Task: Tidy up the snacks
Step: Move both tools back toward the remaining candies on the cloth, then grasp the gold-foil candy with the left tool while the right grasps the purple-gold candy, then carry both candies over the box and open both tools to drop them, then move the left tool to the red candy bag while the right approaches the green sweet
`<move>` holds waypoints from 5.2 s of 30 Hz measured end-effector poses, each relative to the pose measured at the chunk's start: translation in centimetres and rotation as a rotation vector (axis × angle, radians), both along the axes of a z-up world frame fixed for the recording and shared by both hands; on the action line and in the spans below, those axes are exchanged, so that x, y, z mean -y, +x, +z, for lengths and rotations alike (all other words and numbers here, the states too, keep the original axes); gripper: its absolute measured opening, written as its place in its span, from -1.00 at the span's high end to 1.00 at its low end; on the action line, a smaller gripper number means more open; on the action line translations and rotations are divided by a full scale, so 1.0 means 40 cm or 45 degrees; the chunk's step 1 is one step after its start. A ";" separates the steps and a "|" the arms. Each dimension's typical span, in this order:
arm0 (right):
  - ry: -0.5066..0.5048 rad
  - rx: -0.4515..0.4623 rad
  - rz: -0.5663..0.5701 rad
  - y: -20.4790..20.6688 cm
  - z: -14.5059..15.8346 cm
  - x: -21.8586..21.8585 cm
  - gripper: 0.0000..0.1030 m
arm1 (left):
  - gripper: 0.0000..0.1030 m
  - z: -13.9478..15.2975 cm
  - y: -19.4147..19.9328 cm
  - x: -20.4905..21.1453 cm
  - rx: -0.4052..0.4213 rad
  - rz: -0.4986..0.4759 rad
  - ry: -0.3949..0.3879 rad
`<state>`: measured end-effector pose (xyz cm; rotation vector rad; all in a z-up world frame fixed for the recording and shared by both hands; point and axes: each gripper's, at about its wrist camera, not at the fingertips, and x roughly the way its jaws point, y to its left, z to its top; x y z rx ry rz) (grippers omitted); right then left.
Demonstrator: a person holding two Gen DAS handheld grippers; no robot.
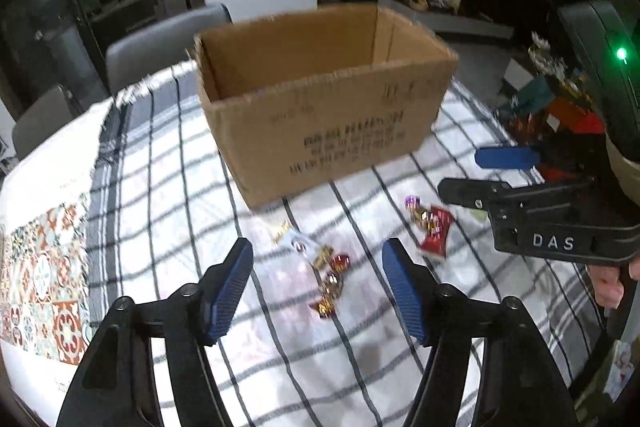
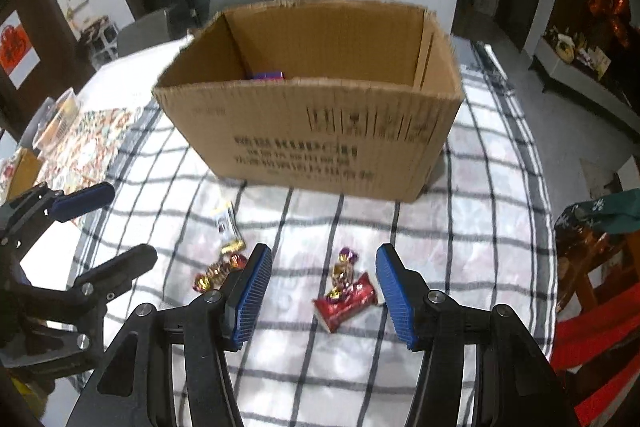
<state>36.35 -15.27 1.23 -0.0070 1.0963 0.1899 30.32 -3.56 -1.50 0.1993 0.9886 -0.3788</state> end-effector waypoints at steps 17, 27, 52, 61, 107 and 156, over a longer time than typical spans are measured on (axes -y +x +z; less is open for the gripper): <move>-0.021 -0.227 0.007 0.058 -0.128 -0.013 0.24 | 0.09 -0.171 0.058 0.030 -0.392 -0.064 -0.013; -0.067 -0.285 0.011 0.088 -0.192 -0.020 0.34 | 0.21 -0.219 0.068 0.037 -0.437 -0.039 0.004; -0.076 -0.233 0.009 0.065 -0.203 -0.027 0.66 | 0.59 -0.224 0.082 0.041 -0.416 0.004 -0.035; -0.045 -0.150 0.030 0.014 -0.120 -0.034 0.66 | 0.59 -0.133 0.057 0.026 -0.316 0.004 -0.081; 0.122 0.334 -0.021 0.136 0.271 0.045 0.66 | 0.60 0.256 0.213 0.030 0.166 0.032 -0.204; 0.005 0.226 -0.003 -0.098 0.089 0.169 0.22 | -0.06 0.108 -0.015 0.205 0.133 -0.194 -0.112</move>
